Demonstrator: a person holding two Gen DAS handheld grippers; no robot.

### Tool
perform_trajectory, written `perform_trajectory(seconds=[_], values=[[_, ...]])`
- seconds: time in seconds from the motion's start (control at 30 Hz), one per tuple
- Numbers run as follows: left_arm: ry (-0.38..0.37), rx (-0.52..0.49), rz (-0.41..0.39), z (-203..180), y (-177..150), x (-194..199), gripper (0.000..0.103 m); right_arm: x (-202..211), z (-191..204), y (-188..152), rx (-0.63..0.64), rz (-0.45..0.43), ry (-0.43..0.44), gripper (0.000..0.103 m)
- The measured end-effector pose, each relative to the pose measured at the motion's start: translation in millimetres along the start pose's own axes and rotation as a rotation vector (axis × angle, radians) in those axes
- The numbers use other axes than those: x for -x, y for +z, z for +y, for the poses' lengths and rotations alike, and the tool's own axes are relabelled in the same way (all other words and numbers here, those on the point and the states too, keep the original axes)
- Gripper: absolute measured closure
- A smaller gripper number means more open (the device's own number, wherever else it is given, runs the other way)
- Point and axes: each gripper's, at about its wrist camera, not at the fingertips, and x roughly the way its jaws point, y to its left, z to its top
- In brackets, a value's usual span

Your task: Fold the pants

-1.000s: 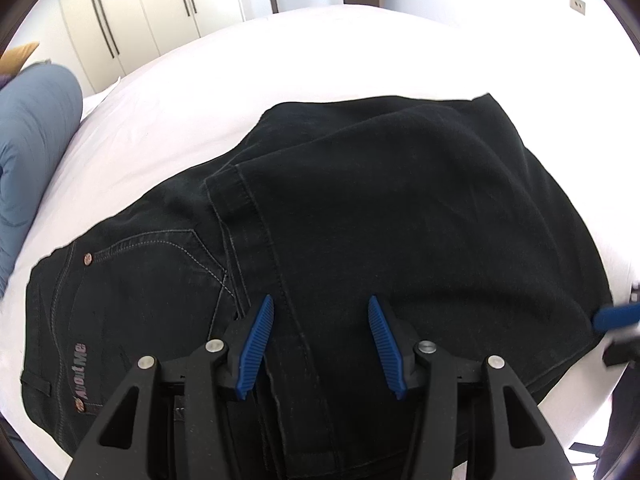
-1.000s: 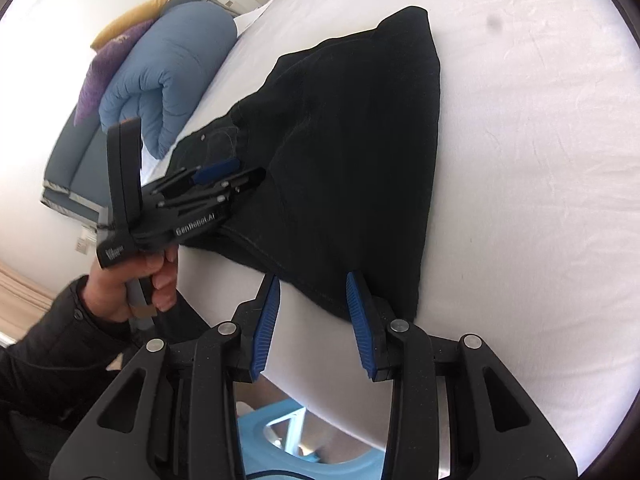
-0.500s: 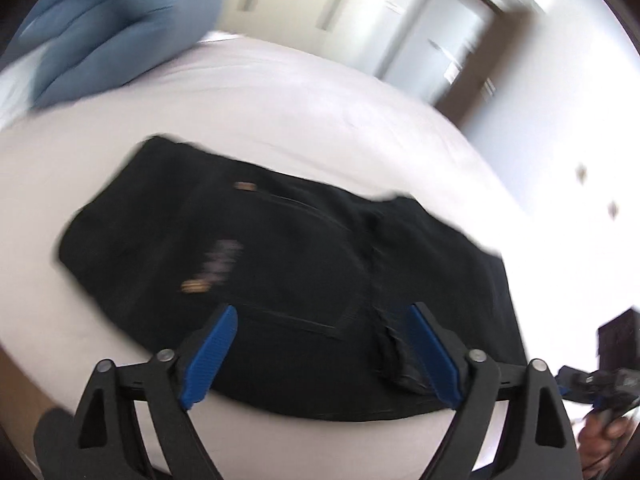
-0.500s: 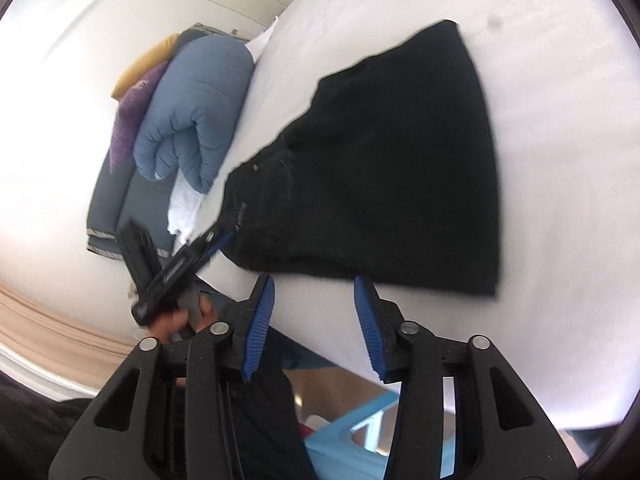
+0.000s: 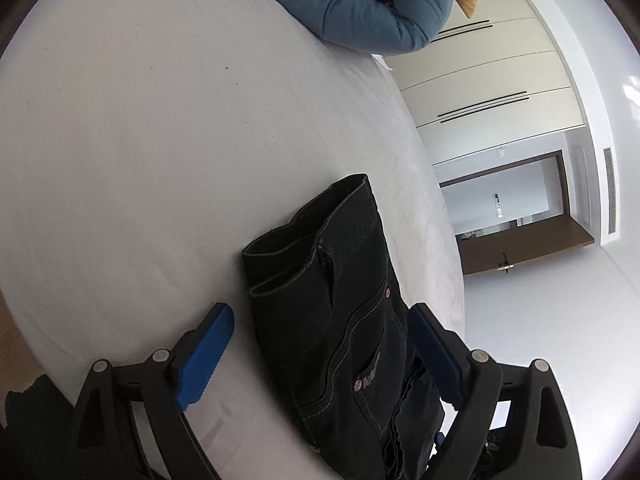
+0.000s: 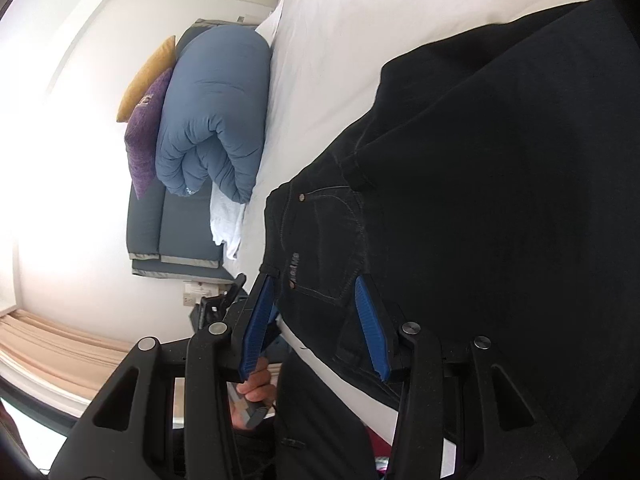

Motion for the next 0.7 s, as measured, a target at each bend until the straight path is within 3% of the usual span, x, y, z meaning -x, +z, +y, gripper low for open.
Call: perform_trajectory(seconds=[0.2, 0.37, 0.47, 0.53, 0.6, 0.67, 0.7], values=[[-0.024, 0.027, 0.016, -6.9, 7.1, -23.9, 0.013, -25.5, -8.3, 16.0, -0.049, 0.022, 0.010, 0.060], [-0.039, 0.054, 0.019, -3.3, 7.9, -25.9, 0.015, -47.2, 0.2, 23.8, -0.015, 0.074, 0.037, 0.060], [-0.043, 0.077, 0.030, 0.6, 9.4, -28.7, 0.041, -63.0, 2.1, 32.4, -0.024, 0.091, 0.024, 0.060], [-0.044, 0.107, 0.064, 8.1, 10.2, -36.2, 0.072, -74.0, 0.9, 38.6, -0.035, 0.101, 0.002, 0.060], [-0.036, 0.110, 0.067, 11.2, 10.1, -39.7, 0.078, -90.9, 0.3, 43.5, -0.032, 0.140, -0.059, 0.060], [-0.035, 0.101, 0.065, 11.0, 9.2, -39.2, 0.081, -112.8, -3.7, 43.4, -0.031, 0.207, -0.187, 0.060], [-0.033, 0.097, 0.062, 9.8, 9.0, -38.6, 0.083, -115.4, -4.7, 44.0, -0.043, 0.199, -0.189, 0.060]])
